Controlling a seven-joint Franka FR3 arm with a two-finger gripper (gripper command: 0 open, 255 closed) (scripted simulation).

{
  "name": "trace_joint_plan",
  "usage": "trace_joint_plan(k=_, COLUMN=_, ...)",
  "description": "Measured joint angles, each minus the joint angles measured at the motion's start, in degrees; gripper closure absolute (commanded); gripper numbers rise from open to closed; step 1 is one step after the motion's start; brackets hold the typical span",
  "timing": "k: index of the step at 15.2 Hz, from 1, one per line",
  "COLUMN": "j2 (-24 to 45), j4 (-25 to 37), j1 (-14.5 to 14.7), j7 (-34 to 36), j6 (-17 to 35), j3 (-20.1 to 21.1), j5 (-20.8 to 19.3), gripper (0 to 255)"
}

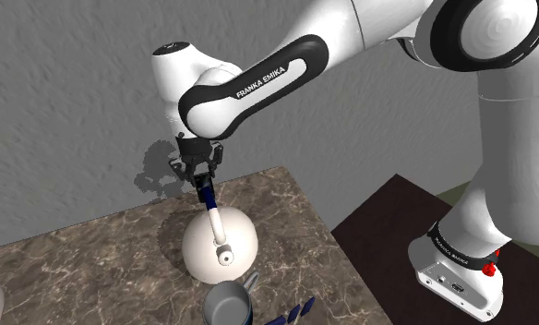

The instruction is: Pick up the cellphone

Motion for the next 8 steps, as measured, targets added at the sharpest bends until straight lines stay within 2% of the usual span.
trace_joint_plan(k=8, j2=-2.59, j4=2.4, j1=-0.35, j7=-0.73, j6=-4.77, j3=0.79, j5=1.32, gripper=255)
